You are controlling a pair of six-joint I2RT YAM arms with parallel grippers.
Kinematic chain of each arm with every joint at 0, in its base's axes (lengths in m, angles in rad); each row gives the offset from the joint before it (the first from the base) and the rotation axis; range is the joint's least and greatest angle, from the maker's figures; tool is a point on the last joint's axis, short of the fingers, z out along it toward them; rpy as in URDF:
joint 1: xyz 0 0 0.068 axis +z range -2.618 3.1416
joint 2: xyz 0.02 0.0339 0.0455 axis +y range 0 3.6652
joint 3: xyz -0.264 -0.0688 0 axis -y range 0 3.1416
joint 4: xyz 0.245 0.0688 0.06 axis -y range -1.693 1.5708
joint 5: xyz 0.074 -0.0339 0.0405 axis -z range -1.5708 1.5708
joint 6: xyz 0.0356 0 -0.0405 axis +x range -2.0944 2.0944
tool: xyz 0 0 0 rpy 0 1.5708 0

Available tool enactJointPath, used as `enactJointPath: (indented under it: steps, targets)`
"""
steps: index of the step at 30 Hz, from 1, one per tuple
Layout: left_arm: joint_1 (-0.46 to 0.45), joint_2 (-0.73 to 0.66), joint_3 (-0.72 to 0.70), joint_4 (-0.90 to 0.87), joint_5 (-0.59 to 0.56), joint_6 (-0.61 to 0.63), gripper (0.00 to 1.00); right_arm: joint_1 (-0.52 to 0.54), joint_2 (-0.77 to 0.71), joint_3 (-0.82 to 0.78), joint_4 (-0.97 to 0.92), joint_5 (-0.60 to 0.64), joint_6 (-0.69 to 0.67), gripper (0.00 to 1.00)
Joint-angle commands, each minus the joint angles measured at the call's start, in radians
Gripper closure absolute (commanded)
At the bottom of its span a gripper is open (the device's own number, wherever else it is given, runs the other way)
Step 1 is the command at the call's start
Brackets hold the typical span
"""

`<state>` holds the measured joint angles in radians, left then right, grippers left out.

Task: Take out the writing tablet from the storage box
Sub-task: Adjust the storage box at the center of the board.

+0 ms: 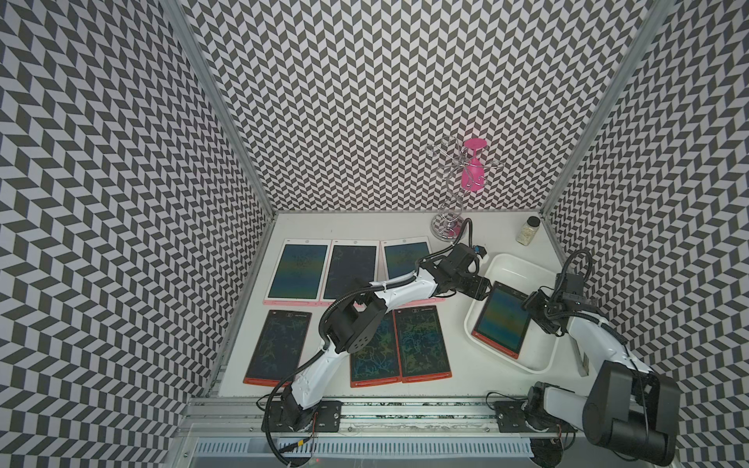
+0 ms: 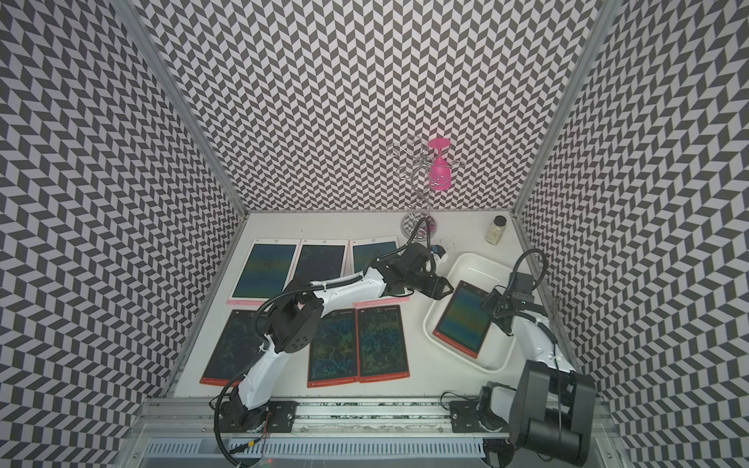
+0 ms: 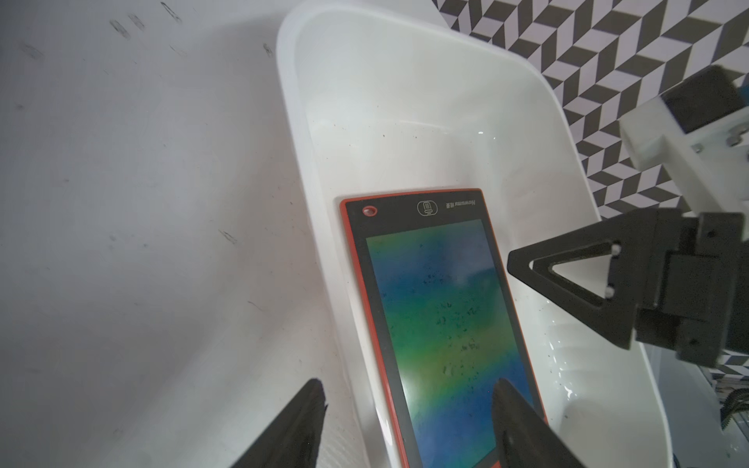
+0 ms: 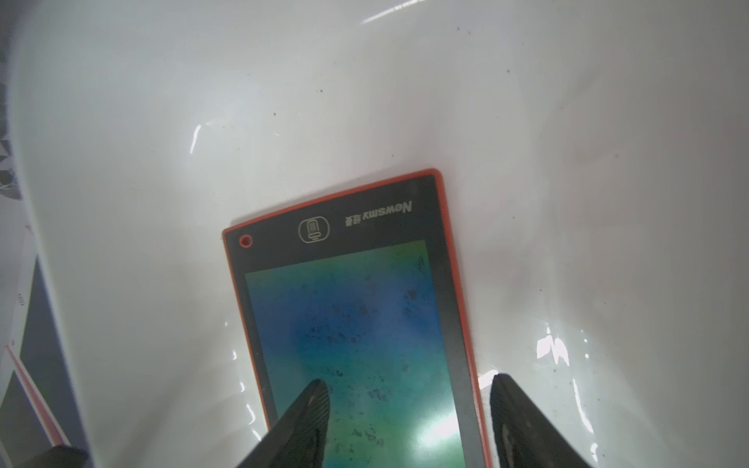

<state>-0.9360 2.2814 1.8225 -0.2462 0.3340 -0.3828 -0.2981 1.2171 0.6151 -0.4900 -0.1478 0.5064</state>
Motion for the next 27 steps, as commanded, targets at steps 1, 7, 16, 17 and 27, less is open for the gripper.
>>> enactJointPath:
  steps: [1,7,16,17,27]
  targets:
    - [-0.010,0.059,0.049,-0.080,-0.002,0.020,0.37,-0.015,0.020,-0.024,0.044,0.028,0.032,0.35]
    - [-0.014,0.068,0.040,-0.080,-0.005,0.012,0.42,-0.022,0.063,-0.028,0.068,0.035,0.025,0.35]
    - [-0.014,0.068,0.029,-0.093,-0.001,-0.005,0.62,-0.024,0.171,-0.049,0.130,0.002,0.020,0.35]
    - [-0.015,0.079,0.039,-0.106,-0.001,-0.005,0.64,-0.023,0.184,-0.048,0.135,-0.014,0.013,0.35]
    - [-0.036,0.111,0.090,-0.140,0.007,-0.045,0.73,-0.020,0.255,-0.058,0.199,-0.255,-0.062,0.37]
